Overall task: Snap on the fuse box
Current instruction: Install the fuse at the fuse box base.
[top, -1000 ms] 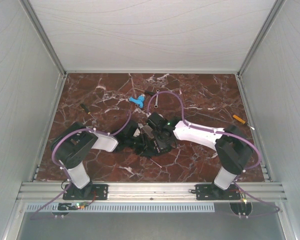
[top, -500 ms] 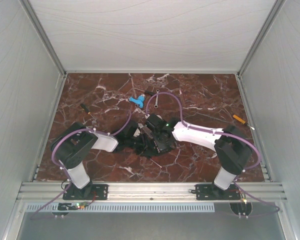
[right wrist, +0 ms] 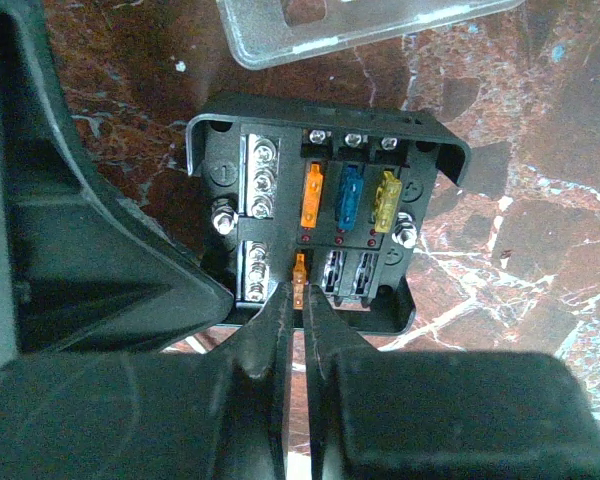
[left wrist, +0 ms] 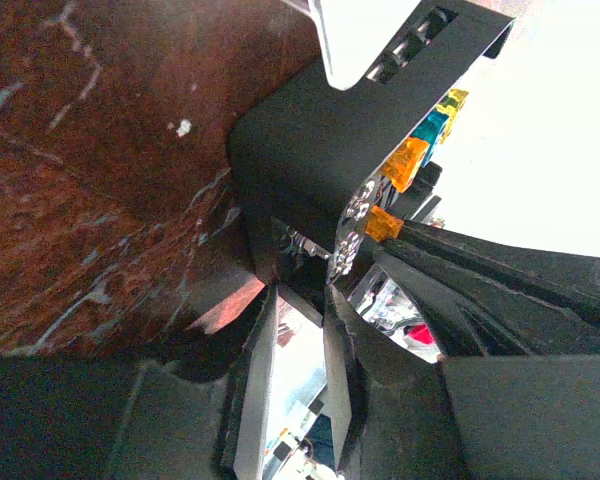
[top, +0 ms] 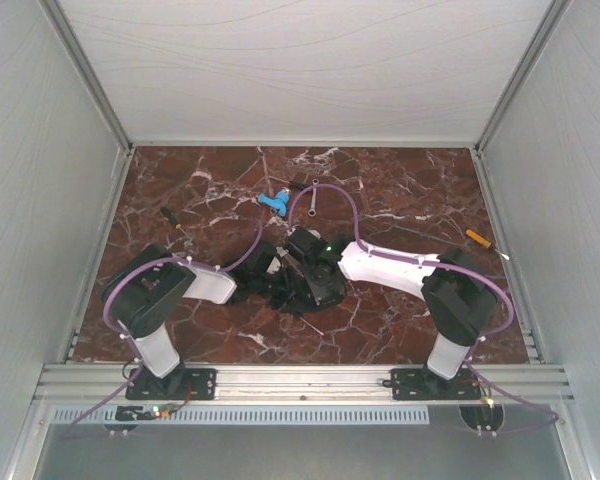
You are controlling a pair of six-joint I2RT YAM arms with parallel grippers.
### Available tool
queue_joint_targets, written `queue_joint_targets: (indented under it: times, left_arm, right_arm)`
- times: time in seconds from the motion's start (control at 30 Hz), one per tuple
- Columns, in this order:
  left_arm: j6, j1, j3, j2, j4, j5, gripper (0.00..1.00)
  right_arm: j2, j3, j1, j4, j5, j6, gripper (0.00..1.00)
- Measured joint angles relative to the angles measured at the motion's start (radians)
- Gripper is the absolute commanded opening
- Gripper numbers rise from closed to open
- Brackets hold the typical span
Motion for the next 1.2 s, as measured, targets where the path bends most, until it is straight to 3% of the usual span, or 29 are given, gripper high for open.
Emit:
queue_joint_targets:
  times: [0.4,1.0,1.13,1.2]
  left_arm:
    - [-0.005,-0.001,0.000,0.000,0.000,-0.002,0.23]
    - [-0.011,-0.003,0.000,0.000,0.000,-0.004,0.23]
    - [-0.011,-0.003,0.000,-0.001,-0.001,-0.006,0.23]
    - [-0.011,-0.004,0.000,-0.003,-0.002,-0.009,0.23]
  right_arm:
    - [-0.035,-0.053,-0.020,0.045,0.010,0.069,0.00]
    - [0.000,-0.045,-0.014,0.055,-0.005,0.035,0.00]
    - [-0.014,-0.044,-0.003,0.056,0.001,0.013,0.15]
    - [-0.016,-0.044,0.000,0.060,0.001,0.006,0.17]
